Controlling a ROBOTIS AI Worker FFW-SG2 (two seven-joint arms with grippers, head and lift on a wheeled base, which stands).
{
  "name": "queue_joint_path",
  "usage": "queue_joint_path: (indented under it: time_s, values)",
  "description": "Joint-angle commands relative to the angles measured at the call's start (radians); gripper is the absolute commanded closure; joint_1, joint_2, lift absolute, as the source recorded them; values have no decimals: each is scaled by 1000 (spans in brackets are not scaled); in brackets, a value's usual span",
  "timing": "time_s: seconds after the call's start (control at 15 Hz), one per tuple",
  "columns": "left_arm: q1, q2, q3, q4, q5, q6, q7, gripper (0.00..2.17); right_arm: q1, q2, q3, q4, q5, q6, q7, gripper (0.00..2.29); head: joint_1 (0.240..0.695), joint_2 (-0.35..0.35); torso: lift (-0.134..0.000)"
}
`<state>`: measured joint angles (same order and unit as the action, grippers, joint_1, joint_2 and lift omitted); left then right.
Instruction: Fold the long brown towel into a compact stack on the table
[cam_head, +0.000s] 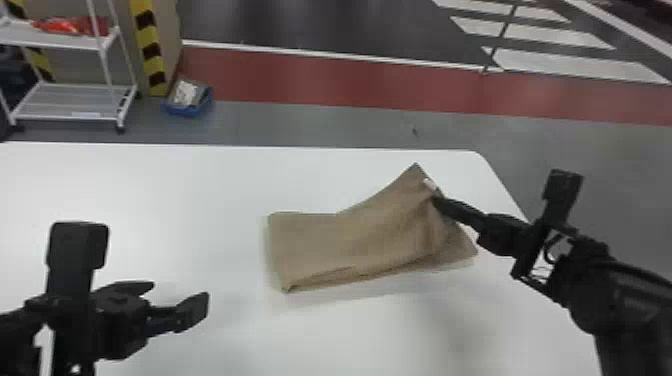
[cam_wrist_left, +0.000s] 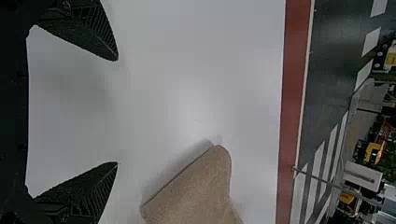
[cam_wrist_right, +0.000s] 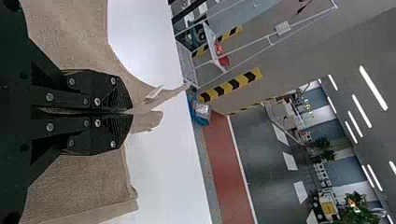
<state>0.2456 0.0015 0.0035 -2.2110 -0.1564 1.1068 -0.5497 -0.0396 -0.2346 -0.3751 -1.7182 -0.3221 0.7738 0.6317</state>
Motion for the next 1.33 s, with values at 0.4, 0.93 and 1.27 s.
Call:
queue_joint_path:
  time_s: [0.4,0.93,1.27]
  values:
    - [0,-4,-3,10,5,-40,-7,87,-43,-12,24,287,38,-152,16,1082,695,-233,-124]
    - [9,-4,0,-21,9,-34,-12,87,17,-31,-154,66,-41,54,16,1082,695,-272,-124]
    - [15,-4,-2,-21,12,-34,-12,87,3,-23,-45,140,29,8,14,1082,695,-291,-124]
